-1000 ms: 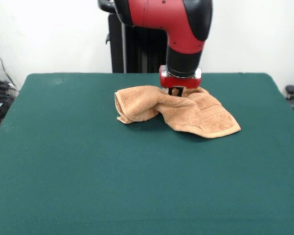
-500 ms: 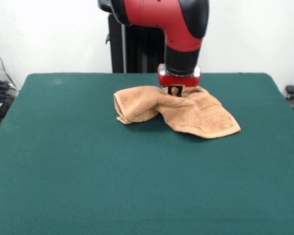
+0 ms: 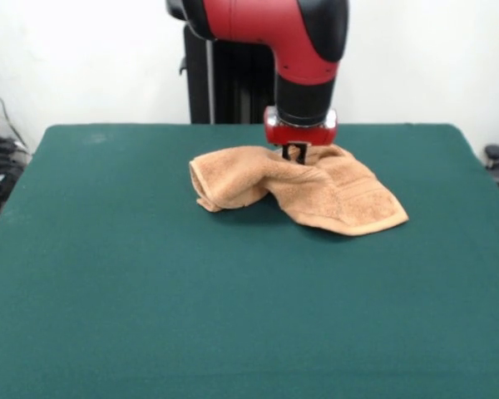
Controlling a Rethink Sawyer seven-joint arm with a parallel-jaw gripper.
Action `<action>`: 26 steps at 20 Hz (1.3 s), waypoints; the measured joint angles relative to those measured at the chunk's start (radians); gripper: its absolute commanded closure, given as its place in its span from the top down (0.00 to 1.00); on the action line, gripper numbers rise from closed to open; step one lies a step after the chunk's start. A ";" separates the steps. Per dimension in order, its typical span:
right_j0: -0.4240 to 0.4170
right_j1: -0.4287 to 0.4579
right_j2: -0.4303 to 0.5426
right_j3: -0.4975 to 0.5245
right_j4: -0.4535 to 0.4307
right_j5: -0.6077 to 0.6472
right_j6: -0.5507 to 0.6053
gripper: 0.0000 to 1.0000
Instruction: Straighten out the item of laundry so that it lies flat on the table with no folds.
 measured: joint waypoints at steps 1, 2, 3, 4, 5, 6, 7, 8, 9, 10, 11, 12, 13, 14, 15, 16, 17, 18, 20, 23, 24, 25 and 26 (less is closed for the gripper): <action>0.002 0.000 0.000 0.000 -0.002 -0.003 0.000 0.00; 0.004 0.000 0.000 0.000 -0.005 -0.007 0.000 0.00; 0.008 0.000 0.000 0.000 -0.010 -0.012 0.000 0.00; 0.009 0.000 0.000 0.000 -0.014 -0.017 0.000 0.00; 0.011 0.000 0.000 0.000 -0.018 -0.021 0.000 0.00; 0.013 0.000 0.000 0.000 -0.026 -0.027 0.000 0.00; 0.013 0.000 0.000 0.000 -0.029 -0.030 0.000 0.00; 0.013 0.000 0.000 0.000 -0.035 -0.033 0.000 0.00; 0.013 0.000 0.000 0.000 -0.036 -0.033 0.000 0.00; 0.013 0.000 0.000 0.000 -0.037 -0.033 0.000 0.00; 0.013 0.000 0.000 0.000 -0.037 -0.033 0.000 0.00; 0.013 0.000 0.000 0.000 -0.037 -0.033 0.000 0.00; 0.013 0.000 0.000 0.000 -0.037 -0.033 0.000 0.00; 0.013 0.000 0.000 0.000 -0.037 -0.033 0.000 0.00; 0.014 0.000 0.000 0.000 -0.037 -0.033 0.000 0.00; 0.014 0.000 0.000 0.000 -0.037 -0.033 0.000 0.00; 0.014 0.000 0.000 0.000 -0.037 -0.033 0.000 0.00; 0.014 0.000 0.000 0.000 -0.037 -0.033 0.000 0.00; 0.014 0.000 0.000 0.000 -0.037 -0.033 0.000 0.00; 0.014 0.000 0.000 0.000 -0.037 -0.033 0.000 0.00; 0.014 0.000 0.000 0.000 -0.037 -0.033 0.000 0.00; 0.014 0.000 0.000 0.000 -0.037 -0.033 0.000 0.00; 0.014 0.000 0.000 0.000 -0.037 -0.033 0.000 0.00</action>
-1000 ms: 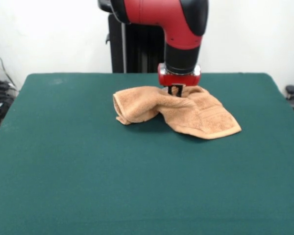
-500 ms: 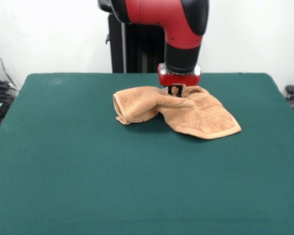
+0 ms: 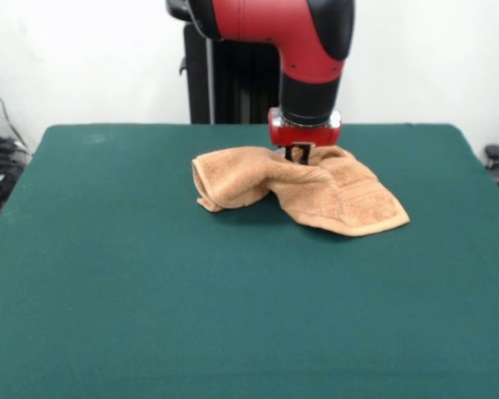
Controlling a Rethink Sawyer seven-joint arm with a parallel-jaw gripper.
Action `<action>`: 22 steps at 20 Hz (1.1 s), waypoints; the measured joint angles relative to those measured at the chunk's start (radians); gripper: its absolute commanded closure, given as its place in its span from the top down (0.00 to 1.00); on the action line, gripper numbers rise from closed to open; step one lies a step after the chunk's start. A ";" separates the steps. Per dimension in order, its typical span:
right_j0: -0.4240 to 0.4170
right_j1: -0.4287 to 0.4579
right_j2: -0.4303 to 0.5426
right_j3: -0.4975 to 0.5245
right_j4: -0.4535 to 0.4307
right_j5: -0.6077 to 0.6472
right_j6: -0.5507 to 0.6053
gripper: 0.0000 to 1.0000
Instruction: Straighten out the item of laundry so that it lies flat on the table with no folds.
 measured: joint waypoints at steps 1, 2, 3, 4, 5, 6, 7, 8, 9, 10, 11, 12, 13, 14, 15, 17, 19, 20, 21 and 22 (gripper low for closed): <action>0.000 0.000 0.000 0.000 0.000 0.000 0.000 0.00; 0.000 0.000 0.000 0.000 0.000 0.000 0.000 0.00; 0.000 0.000 0.000 0.000 0.000 0.000 0.000 0.00; 0.000 0.000 0.000 0.000 0.000 0.000 0.000 0.00; 0.000 0.000 0.000 0.000 0.000 0.000 0.000 0.00; 0.000 0.000 0.000 0.000 0.000 0.000 0.000 0.00; 0.000 0.000 0.000 0.000 0.000 0.000 0.000 0.00; 0.000 0.000 0.000 0.000 0.000 0.000 0.000 0.00; 0.000 0.000 0.000 0.000 0.000 0.000 0.000 0.00; 0.000 0.000 0.000 0.000 0.000 0.000 0.000 0.00; 0.000 0.000 0.000 0.000 0.000 0.000 0.000 0.00; 0.000 0.000 0.000 0.000 0.000 0.000 0.000 0.00; 0.000 0.000 0.000 0.000 0.000 0.000 0.000 0.00; 0.000 0.000 0.000 0.000 0.000 0.000 0.000 0.00; 0.000 0.000 0.000 0.000 -0.001 0.000 0.000 0.00; 0.000 0.000 -0.001 0.000 -0.005 0.000 0.000 1.00; 0.000 0.000 -0.002 0.000 -0.006 0.000 0.000 1.00; 0.000 0.000 -0.003 0.000 -0.007 0.000 0.000 1.00; 0.000 -0.001 -0.003 0.000 -0.007 0.000 0.000 1.00; 0.001 0.000 -0.003 0.000 -0.007 -0.002 0.000 1.00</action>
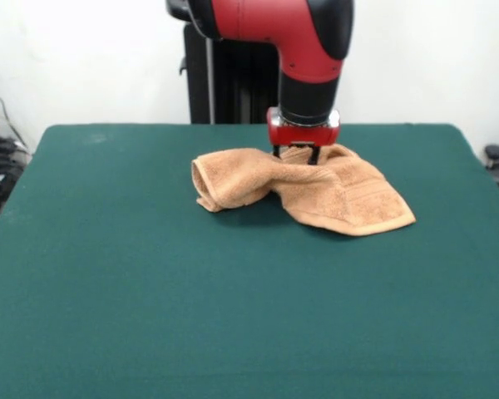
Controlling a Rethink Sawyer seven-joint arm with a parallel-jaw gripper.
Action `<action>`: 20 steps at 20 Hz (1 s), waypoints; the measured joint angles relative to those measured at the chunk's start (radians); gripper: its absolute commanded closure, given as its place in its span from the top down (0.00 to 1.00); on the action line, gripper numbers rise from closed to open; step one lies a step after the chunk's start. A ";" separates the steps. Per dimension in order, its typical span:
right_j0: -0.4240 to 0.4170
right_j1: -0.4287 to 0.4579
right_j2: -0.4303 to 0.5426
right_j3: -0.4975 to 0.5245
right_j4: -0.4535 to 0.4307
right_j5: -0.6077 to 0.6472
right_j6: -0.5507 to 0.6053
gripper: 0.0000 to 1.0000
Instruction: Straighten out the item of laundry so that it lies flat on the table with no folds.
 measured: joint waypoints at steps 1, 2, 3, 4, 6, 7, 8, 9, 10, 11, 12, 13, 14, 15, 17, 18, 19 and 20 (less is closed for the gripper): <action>0.000 0.000 0.000 0.000 0.000 -0.002 0.000 1.00; 0.001 0.000 0.000 0.000 0.000 -0.003 0.000 1.00; 0.001 0.000 -0.001 0.000 0.000 -0.004 0.000 1.00; 0.002 0.000 -0.001 0.000 0.000 -0.004 0.000 1.00; 0.002 0.000 -0.001 0.000 0.000 -0.004 0.000 1.00; 0.002 0.000 -0.001 0.000 0.000 -0.004 0.000 1.00; 0.002 0.000 -0.001 0.000 0.000 -0.004 0.000 1.00; 0.002 0.001 -0.001 0.000 0.000 -0.004 0.000 1.00; 0.001 0.001 -0.001 0.000 0.000 -0.004 0.000 1.00; 0.002 0.001 -0.001 0.000 0.000 -0.004 0.000 1.00; 0.001 0.001 -0.001 0.000 0.000 -0.004 0.000 1.00; 0.001 0.000 -0.001 0.000 0.000 -0.004 0.000 1.00; 0.001 -0.001 -0.001 0.000 0.000 -0.003 0.000 1.00; 0.000 -0.002 -0.001 0.001 0.000 -0.004 0.000 1.00; -0.001 -0.011 -0.001 0.005 0.000 -0.004 0.000 1.00; -0.002 -0.015 -0.001 0.007 0.000 -0.004 0.000 1.00; -0.002 -0.026 -0.001 0.010 0.000 -0.004 0.000 1.00; -0.003 -0.030 -0.001 0.011 0.000 -0.004 0.000 1.00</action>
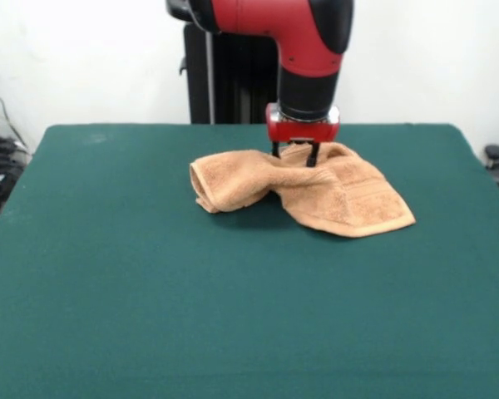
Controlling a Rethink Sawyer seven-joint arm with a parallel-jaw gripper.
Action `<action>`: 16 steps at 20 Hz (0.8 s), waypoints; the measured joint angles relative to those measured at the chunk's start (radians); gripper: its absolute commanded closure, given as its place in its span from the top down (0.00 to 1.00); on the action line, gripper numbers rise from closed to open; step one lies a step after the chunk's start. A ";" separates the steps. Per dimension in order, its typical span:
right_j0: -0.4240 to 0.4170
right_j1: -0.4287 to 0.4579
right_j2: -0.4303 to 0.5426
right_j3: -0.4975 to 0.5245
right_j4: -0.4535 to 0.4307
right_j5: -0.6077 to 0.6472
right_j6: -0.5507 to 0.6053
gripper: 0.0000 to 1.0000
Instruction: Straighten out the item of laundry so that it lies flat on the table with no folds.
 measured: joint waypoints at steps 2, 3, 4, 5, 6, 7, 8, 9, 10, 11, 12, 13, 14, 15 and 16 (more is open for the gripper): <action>-0.001 -0.015 0.000 0.003 0.000 0.000 0.000 1.00; -0.003 -0.036 0.000 0.008 0.000 0.001 0.000 1.00; -0.003 -0.044 0.000 0.009 0.000 0.003 0.000 1.00; -0.005 -0.058 0.000 0.012 0.000 0.008 0.000 1.00; -0.007 -0.072 0.000 0.015 0.000 0.014 0.000 1.00; -0.008 -0.083 0.001 0.018 0.000 0.020 0.000 1.00; -0.010 -0.099 0.001 0.020 0.000 0.030 0.000 1.00; -0.012 -0.108 0.001 0.022 0.000 0.036 0.000 1.00; -0.013 -0.116 0.001 0.023 0.000 0.041 0.000 1.00; -0.016 -0.127 0.001 0.025 0.000 0.049 0.000 1.00; -0.022 -0.150 0.001 0.028 0.000 0.066 0.000 1.00; -0.024 -0.160 0.002 0.029 0.000 0.074 0.000 1.00; -0.026 -0.167 0.002 0.029 -0.001 0.080 0.000 1.00; -0.031 -0.189 0.002 0.029 0.000 0.099 0.000 1.00; -0.033 -0.198 0.002 0.029 -0.001 0.107 0.000 1.00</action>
